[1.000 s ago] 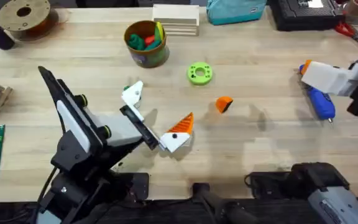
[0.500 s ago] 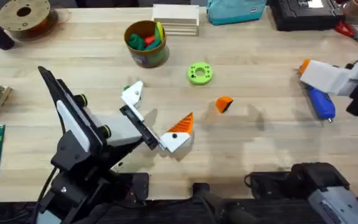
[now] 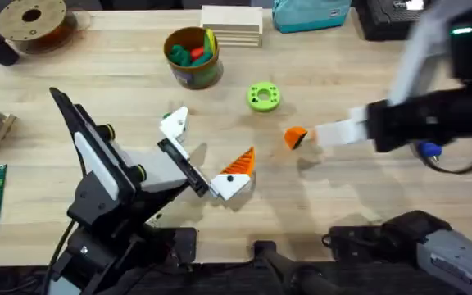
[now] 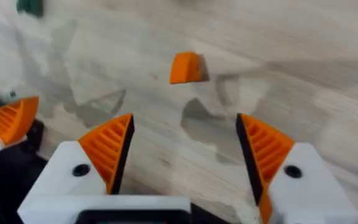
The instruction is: Pick up the gripper from the table and insert it into the empty holder that is missing its gripper. Then pick up a screw, insert it into the mounting hole, and use the screwdriver to tighten it. Finally, clean up the table by picking up the vegetable and placing it into the bucket.
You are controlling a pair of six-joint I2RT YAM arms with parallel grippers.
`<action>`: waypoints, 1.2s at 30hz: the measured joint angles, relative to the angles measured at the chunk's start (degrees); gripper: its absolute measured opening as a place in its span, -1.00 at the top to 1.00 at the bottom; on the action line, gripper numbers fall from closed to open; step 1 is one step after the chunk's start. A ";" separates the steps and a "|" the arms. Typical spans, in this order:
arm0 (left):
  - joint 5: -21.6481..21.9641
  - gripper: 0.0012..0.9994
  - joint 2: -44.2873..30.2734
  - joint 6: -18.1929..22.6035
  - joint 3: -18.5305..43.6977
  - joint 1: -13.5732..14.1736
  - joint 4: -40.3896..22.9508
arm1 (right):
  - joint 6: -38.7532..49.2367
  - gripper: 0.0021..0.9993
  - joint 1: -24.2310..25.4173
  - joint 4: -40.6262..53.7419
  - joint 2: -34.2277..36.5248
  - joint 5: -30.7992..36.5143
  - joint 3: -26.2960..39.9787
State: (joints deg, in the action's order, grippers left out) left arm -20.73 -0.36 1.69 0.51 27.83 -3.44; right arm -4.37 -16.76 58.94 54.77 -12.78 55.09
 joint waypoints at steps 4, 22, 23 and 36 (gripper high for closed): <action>0.00 -0.97 0.00 0.00 0.00 0.00 0.00 | 0.17 -0.90 -4.71 -1.80 6.93 0.98 0.00; 0.00 -0.98 0.00 0.00 0.00 0.00 0.00 | -1.58 -0.45 -12.48 -9.98 26.62 10.98 0.00; 0.00 -0.97 0.00 -0.02 0.00 0.00 0.00 | -1.65 -0.37 -12.68 -10.13 26.59 11.51 0.00; 0.00 -0.97 0.00 -0.02 0.00 0.00 0.00 | -2.36 0.89 -13.81 -13.11 26.58 12.86 0.00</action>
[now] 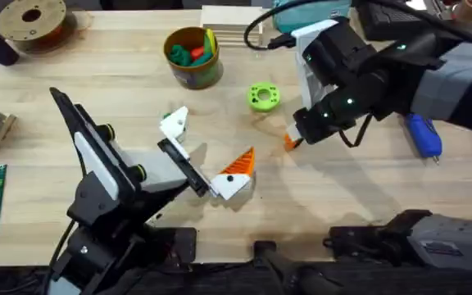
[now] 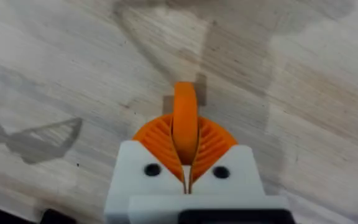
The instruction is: Pick up the gripper from the table and insert it into the empty holder that is missing its gripper. Then pick up a screw, insert it into the mounting hole, and use the screwdriver to tighten it. Finally, clean up the table by picking up the vegetable and placing it into the bucket.
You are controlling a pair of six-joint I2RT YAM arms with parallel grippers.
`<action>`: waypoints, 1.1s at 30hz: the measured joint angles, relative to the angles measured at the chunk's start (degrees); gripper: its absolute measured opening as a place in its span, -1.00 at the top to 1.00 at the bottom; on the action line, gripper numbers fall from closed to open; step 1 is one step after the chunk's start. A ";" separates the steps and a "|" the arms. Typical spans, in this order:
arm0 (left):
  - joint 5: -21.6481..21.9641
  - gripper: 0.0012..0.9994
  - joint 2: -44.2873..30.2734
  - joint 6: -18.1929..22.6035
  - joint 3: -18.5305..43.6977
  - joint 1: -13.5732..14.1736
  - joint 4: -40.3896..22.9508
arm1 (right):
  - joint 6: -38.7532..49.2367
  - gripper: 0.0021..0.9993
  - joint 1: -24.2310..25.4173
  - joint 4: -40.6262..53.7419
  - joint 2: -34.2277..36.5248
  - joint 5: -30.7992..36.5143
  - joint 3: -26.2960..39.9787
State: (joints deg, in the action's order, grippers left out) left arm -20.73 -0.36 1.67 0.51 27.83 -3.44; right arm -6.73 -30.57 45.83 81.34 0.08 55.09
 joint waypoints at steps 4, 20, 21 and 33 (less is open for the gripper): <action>0.00 -0.97 0.00 0.00 0.00 0.00 0.00 | -0.17 0.96 0.02 0.67 -0.43 -0.11 0.16; -0.02 -0.97 0.00 0.00 0.00 0.00 0.00 | -2.65 0.97 13.14 -11.16 -1.86 -35.92 5.14; -0.03 -0.97 0.00 0.00 0.00 0.00 0.00 | -3.92 0.97 13.14 -12.35 -0.20 -39.55 5.14; -7.40 -0.97 0.00 -5.80 0.00 0.00 0.22 | -12.74 0.97 8.60 -17.36 9.95 -67.93 5.14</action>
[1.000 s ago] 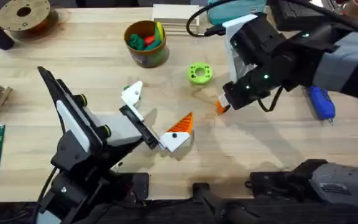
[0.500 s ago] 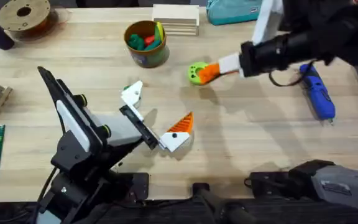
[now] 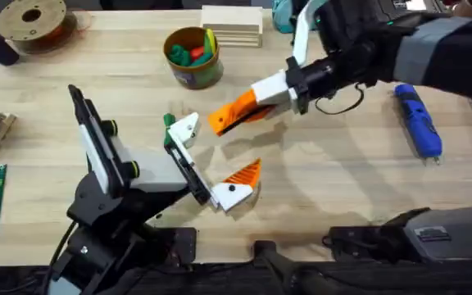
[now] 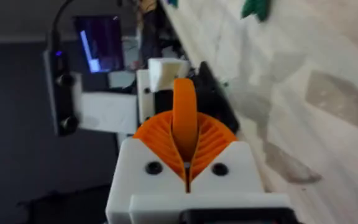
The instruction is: Pick up the gripper from the table and insert it into the empty holder that is missing its gripper. Then pick up a screw, insert it into the mounting hole, and use the screwdriver to tighten it. Finally, clean up the table by picking up the vegetable and placing it into the bucket.
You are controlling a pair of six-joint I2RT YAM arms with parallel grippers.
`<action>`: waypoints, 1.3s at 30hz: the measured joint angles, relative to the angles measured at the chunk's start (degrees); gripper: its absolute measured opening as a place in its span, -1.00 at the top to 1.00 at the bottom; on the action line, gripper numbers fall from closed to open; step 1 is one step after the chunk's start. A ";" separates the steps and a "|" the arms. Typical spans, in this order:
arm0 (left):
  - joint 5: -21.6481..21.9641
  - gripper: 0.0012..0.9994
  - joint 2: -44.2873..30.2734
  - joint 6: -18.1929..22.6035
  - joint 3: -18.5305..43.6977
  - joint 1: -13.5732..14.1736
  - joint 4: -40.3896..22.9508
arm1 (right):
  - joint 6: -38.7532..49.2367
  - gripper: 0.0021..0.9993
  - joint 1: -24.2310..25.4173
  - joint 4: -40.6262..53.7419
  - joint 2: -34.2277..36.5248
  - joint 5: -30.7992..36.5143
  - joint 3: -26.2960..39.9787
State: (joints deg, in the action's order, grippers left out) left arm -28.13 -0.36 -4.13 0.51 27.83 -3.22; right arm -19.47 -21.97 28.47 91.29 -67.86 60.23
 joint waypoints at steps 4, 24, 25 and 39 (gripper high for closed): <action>-1.09 -0.98 0.00 -2.41 0.00 0.00 0.00 | -1.23 0.97 -1.55 -0.12 0.06 -4.19 0.00; -1.06 -0.97 0.00 -4.04 0.00 -0.22 0.00 | -4.34 0.97 -4.27 -7.03 8.26 -11.10 0.00; -1.08 -0.97 0.00 -4.04 0.00 -0.22 0.00 | -4.47 0.97 -4.27 -7.06 8.29 -11.13 0.00; 3.95 -0.98 0.00 -4.32 0.00 -1.25 -0.22 | -20.59 0.97 -7.58 -22.75 8.33 -4.48 -0.02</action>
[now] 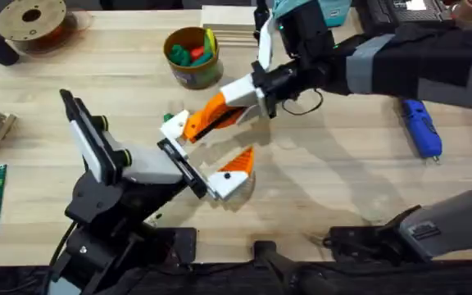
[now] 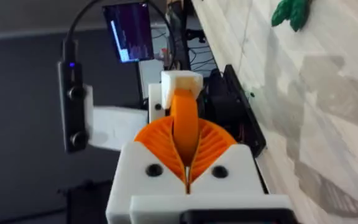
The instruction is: Pick up the gripper from the table and insert it into the empty holder that is missing its gripper. Then pick up a screw, insert it into the mounting hole, and use the screwdriver to tighten it. Finally, clean up the table by picking up the vegetable and placing it into the bucket.
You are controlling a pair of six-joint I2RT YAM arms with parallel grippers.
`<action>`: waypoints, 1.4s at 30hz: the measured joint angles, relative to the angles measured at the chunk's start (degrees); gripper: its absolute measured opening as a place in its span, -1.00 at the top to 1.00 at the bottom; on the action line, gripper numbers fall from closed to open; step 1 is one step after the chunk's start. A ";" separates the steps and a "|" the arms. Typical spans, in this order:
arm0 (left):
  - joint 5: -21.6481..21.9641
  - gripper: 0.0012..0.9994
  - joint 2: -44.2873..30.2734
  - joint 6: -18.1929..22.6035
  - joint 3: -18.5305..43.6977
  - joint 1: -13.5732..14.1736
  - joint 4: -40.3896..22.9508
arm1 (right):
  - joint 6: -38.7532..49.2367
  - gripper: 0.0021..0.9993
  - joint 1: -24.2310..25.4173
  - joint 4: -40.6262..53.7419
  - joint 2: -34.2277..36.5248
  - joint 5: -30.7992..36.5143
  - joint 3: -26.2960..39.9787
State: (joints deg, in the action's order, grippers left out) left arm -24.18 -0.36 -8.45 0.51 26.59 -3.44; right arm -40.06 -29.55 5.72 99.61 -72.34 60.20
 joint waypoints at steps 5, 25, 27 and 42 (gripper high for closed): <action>2.86 -0.98 -0.08 -1.60 0.00 -0.34 -0.22 | -6.39 0.97 -2.50 -3.20 -0.13 4.76 0.07; 5.71 -0.98 -0.39 -3.19 0.00 -0.85 -0.31 | -10.60 0.98 -4.21 -20.11 7.60 0.14 0.55; 4.41 -0.98 -0.39 -3.19 0.00 -0.85 -0.22 | -9.45 0.98 -3.82 -19.43 8.04 -1.37 0.65; 0.19 -0.98 -0.37 -3.12 0.00 -0.85 -0.09 | -4.82 0.98 -3.27 -17.68 8.46 -4.70 0.72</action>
State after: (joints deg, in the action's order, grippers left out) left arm -23.99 -0.73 -11.57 0.51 25.74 -3.53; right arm -44.88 -32.82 -11.97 108.07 -77.03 60.93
